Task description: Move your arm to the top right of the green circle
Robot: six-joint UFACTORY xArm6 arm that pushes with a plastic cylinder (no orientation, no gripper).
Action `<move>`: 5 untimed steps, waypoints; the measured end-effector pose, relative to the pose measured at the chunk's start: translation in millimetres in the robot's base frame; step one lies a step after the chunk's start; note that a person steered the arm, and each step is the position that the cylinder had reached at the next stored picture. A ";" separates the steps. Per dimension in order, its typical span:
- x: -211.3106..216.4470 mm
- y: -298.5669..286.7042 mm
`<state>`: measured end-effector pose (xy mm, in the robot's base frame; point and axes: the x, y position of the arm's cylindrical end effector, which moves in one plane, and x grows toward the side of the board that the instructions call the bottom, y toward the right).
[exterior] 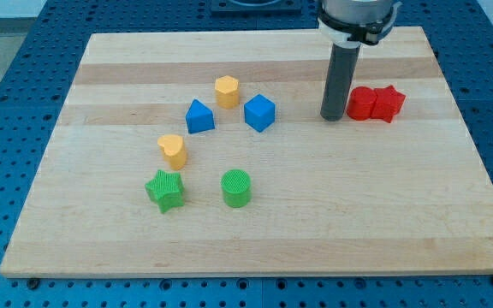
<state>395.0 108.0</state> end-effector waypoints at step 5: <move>43.3 -66.0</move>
<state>438.3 42.0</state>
